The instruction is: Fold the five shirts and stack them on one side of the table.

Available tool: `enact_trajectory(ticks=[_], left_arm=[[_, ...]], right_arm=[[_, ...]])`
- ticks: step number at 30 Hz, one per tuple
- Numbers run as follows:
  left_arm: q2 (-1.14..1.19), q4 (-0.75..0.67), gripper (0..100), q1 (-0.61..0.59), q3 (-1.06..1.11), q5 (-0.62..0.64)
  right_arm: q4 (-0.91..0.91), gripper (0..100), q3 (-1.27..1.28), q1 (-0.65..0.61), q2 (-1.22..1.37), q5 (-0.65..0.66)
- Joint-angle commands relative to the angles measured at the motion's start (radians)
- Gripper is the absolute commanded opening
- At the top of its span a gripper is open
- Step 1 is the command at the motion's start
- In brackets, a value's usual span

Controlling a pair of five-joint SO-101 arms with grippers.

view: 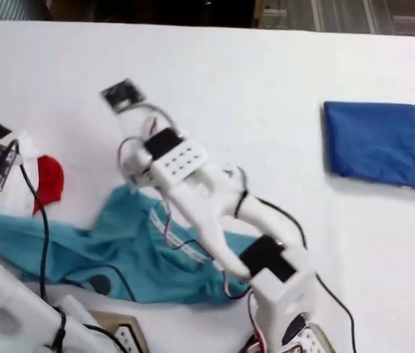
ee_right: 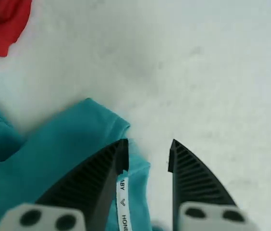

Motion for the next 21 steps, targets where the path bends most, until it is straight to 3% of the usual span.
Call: enact_trajectory(ticks=[1,14,21], left_arm=[[-0.009,-0.066,3,-0.068,-0.002,-0.014],[-0.009,-0.066,3,-0.092,-0.002,-0.038],[-0.009,-0.069,3,-0.091,-0.002,-0.038]], right_arm=[[-0.035,14.4,-0.012,-0.033,0.028,-0.009],[-0.188,14.4,-0.012,-0.067,0.148,-0.028],[-0.191,14.8,-0.052,-0.042,0.166,-0.258]])
